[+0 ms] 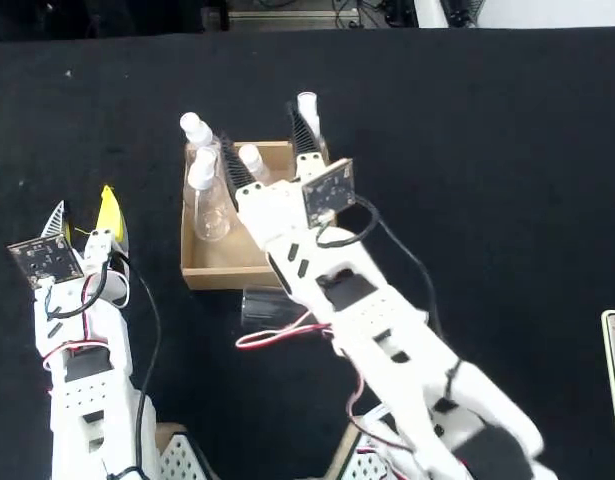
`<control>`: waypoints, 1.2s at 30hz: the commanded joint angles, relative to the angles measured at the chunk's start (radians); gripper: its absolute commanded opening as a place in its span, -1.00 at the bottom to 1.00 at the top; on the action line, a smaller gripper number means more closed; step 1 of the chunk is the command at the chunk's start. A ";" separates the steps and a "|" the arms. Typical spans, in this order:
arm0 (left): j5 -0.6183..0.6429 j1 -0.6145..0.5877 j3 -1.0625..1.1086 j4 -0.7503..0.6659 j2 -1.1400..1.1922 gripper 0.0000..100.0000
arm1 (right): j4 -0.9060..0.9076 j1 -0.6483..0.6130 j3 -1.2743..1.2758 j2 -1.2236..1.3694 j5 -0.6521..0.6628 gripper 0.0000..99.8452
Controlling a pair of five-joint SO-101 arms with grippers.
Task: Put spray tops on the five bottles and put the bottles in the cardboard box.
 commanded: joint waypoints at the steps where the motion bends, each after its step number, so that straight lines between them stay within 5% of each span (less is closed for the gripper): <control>1: -0.009 0.001 0.024 -0.018 -0.003 -0.61 | 0.173 0.055 -0.091 -0.165 0.002 -0.42; 8: -0.009 0.001 0.024 -0.018 -0.002 -0.61 | 0.575 0.203 -0.166 -0.430 0.002 -0.99; 12: -0.009 0.002 0.024 -0.018 -0.002 -0.61 | 0.807 0.278 -0.076 -0.601 0.002 -0.81; 21: -0.009 0.002 0.024 -0.008 0.005 -0.61 | 1.309 0.497 0.007 -1.040 0.034 -0.80; 29: -0.009 0.002 -0.125 0.304 -0.006 -0.61 | 1.528 0.514 0.025 -1.010 0.230 -0.80; 36: -0.061 0.008 -0.317 0.586 0.003 -0.61 | 1.547 0.580 0.079 -0.823 0.233 -0.80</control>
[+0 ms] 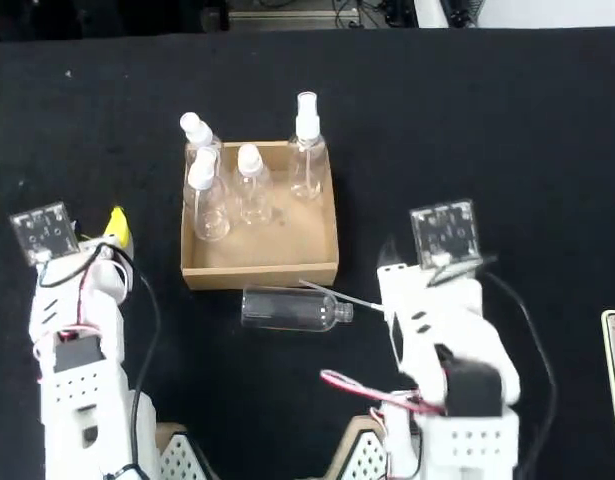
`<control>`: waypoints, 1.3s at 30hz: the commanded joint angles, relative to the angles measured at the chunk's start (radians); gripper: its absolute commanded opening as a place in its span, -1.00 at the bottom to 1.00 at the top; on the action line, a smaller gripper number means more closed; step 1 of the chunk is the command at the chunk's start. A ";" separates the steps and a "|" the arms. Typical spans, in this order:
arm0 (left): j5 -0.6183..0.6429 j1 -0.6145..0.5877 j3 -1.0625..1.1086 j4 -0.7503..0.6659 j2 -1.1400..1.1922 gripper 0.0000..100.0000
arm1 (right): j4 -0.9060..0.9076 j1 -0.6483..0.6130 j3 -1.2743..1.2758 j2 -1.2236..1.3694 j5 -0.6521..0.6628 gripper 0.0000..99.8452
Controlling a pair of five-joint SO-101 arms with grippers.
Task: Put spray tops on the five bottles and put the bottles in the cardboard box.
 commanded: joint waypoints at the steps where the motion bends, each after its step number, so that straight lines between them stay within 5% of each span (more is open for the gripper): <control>1: -0.048 0.010 -0.124 0.091 0.005 -0.61 | -0.021 0.041 0.019 0.088 0.011 -0.80; 9: -0.058 0.004 0.012 -0.100 0.005 -0.61 | 0.114 -0.081 -0.090 0.173 0.126 -0.80; 15: -0.058 0.004 0.087 -0.221 0.005 -0.61 | 0.293 -0.367 -0.229 0.337 0.232 -0.51; 23: -0.051 0.002 0.090 -0.224 0.005 -0.61 | 0.276 -0.694 -0.291 0.578 0.275 -0.49; 39: 0.020 0.001 0.094 -0.221 0.005 -0.61 | -0.038 -0.730 -0.137 0.768 0.330 -0.48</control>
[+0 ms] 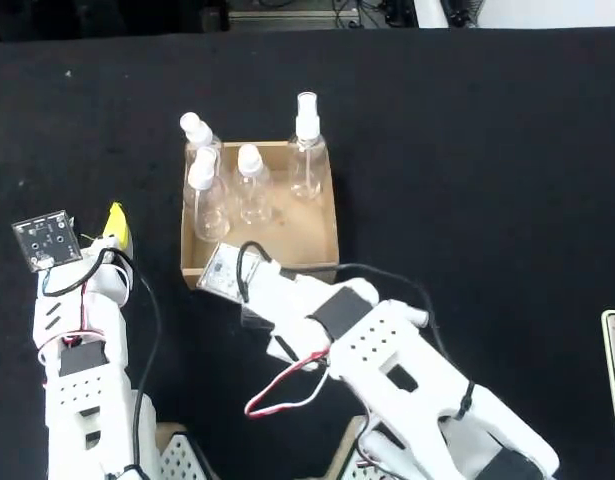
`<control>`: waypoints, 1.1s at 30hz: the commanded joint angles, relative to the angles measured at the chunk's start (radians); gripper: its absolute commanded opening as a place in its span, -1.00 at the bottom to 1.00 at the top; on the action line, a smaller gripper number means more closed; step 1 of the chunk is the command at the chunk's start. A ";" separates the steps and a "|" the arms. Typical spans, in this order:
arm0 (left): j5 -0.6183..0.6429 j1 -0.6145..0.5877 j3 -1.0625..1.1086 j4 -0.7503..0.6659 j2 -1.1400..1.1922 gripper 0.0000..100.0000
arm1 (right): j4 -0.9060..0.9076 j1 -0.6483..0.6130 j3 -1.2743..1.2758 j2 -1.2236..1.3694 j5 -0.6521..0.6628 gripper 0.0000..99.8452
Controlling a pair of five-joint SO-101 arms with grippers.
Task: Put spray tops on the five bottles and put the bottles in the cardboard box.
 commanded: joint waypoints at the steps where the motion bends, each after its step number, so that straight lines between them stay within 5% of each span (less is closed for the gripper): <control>1: 0.008 0.001 -0.005 -0.023 0.003 -0.61 | -0.043 -0.014 0.031 0.005 0.063 -0.48; 14: 0.006 0.001 -0.004 -0.028 0.003 -0.61 | 0.009 -0.048 0.067 0.005 0.089 -0.49; 33: 0.006 0.001 -0.004 -0.028 0.003 -0.61 | -0.183 -0.052 0.185 0.007 -0.091 -0.49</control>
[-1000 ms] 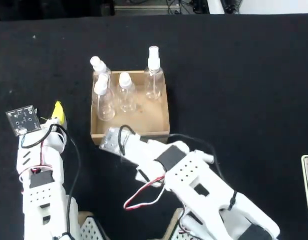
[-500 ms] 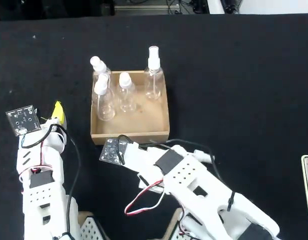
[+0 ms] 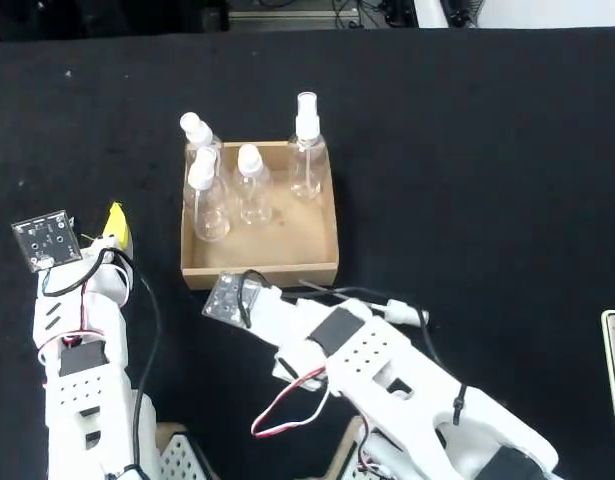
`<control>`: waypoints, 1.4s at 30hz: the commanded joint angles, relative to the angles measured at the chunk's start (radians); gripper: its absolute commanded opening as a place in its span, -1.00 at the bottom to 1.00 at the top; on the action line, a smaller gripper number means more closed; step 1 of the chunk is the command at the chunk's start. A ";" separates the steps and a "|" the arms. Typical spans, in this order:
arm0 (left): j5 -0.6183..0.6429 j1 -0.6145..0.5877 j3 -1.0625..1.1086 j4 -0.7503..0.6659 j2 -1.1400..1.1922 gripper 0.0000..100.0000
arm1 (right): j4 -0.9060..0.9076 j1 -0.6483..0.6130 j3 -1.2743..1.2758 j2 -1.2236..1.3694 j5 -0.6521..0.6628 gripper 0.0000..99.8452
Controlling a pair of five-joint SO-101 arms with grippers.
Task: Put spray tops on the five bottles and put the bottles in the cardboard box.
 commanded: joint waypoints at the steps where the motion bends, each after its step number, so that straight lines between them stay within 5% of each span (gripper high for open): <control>1: 0.006 0.001 -0.004 -0.028 0.003 -0.61 | -0.055 -0.008 0.008 -0.002 -0.041 -0.49; 6: 0.006 0.001 -0.004 -0.028 0.003 -0.61 | 0.034 -0.002 -0.015 -0.007 -0.032 -0.57; 10: 0.006 0.001 -0.004 -0.028 0.003 -0.61 | 0.190 0.025 -0.070 -0.007 0.101 -0.64; 20: 0.006 0.001 -0.004 -0.029 0.003 -0.61 | 0.454 0.483 -0.193 -0.005 0.574 -0.64; 28: 0.006 0.001 -0.004 -0.029 0.003 -0.61 | 0.459 0.325 -0.225 -0.005 0.407 -0.20; 36: 0.006 0.001 -0.004 -0.029 0.003 -0.61 | 0.256 0.239 -0.148 0.008 0.242 -0.24; 42: 0.006 0.001 -0.004 -0.029 0.003 -0.61 | 0.152 0.239 -0.042 0.031 0.244 -0.37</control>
